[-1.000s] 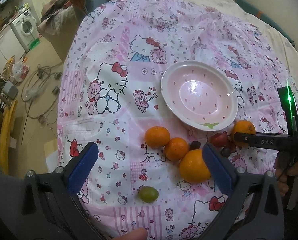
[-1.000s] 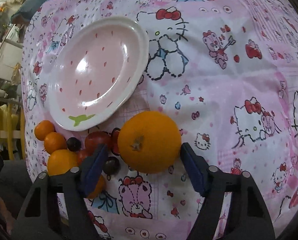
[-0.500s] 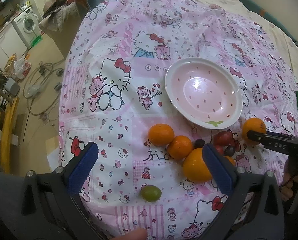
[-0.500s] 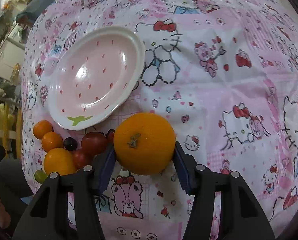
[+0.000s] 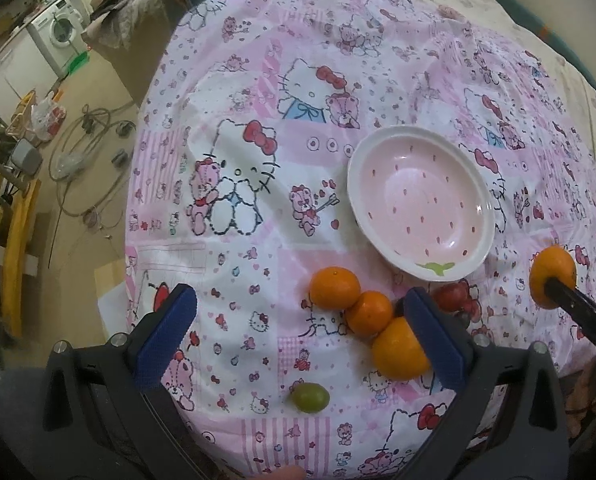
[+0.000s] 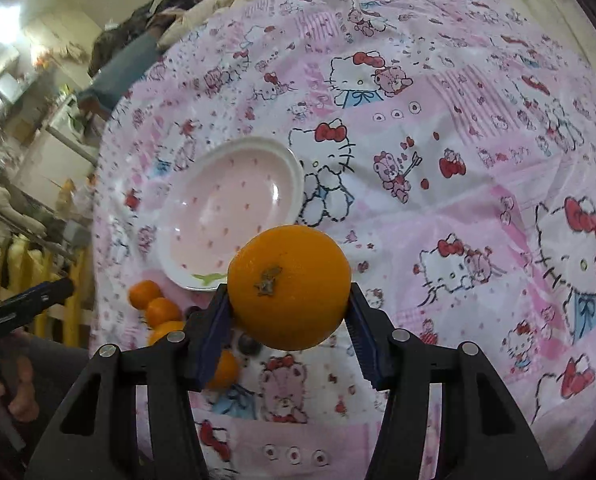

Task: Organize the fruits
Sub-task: 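Close the left gripper on the small tangerine while the right gripper lifts the large orange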

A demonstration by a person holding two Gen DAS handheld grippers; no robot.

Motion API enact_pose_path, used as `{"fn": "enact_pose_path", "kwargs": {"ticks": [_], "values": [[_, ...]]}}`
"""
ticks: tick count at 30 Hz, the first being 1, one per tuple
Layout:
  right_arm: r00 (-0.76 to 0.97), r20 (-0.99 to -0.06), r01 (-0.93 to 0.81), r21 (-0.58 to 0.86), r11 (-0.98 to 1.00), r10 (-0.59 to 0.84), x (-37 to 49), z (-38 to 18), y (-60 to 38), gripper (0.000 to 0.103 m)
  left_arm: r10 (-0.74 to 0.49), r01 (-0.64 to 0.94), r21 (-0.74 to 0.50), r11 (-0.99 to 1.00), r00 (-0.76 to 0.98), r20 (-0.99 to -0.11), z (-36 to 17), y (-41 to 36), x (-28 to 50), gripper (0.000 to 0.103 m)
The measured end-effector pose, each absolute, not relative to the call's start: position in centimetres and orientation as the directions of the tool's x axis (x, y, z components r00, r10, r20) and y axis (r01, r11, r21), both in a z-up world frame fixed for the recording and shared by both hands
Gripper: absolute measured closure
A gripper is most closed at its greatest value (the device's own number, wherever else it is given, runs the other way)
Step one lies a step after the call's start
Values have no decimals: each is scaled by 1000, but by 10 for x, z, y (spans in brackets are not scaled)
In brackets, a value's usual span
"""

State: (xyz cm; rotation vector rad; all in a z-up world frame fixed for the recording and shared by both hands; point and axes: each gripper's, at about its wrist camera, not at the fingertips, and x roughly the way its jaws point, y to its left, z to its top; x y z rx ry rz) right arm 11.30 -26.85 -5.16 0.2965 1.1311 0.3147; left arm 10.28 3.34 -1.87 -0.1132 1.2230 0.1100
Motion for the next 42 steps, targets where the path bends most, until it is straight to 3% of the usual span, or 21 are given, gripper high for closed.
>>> {"fn": "enact_pose_path", "kwargs": {"ticks": [4, 10, 13, 16, 19, 22, 26, 42], "values": [[406, -813, -101, 414, 905, 417, 107, -46, -266, 45, 3, -138, -37, 990, 280, -960, -35, 26, 112, 2], [412, -803, -92, 433, 897, 430, 107, -44, -268, 45, -50, -204, -82, 976, 158, -986, -78, 22, 129, 29], [412, -801, -83, 442, 893, 435, 109, -45, -270, 45, -46, -232, -77, 970, 139, -989, -93, 23, 134, 33], [415, -799, -75, 448, 891, 436, 110, -45, -272, 45, -57, -263, -86, 961, 119, -991, -107, 28, 136, 43], [417, -795, -69, 456, 887, 441, 112, -45, -274, 45, -85, -283, -112, 952, 108, -991, -115, 32, 137, 44], [419, -794, -63, 460, 886, 442, 114, -45, -274, 45, -128, -271, -158, 949, 126, -984, -118, 30, 136, 64], [417, -797, -62, 455, 888, 437, 117, -46, -273, 45, -33, -211, -68, 975, 165, -986, -109, 18, 135, 65], [428, -798, -71, 439, 896, 425, 119, -43, -270, 45, -16, -183, -70, 981, 284, -959, -66, 25, 123, 66]]}}
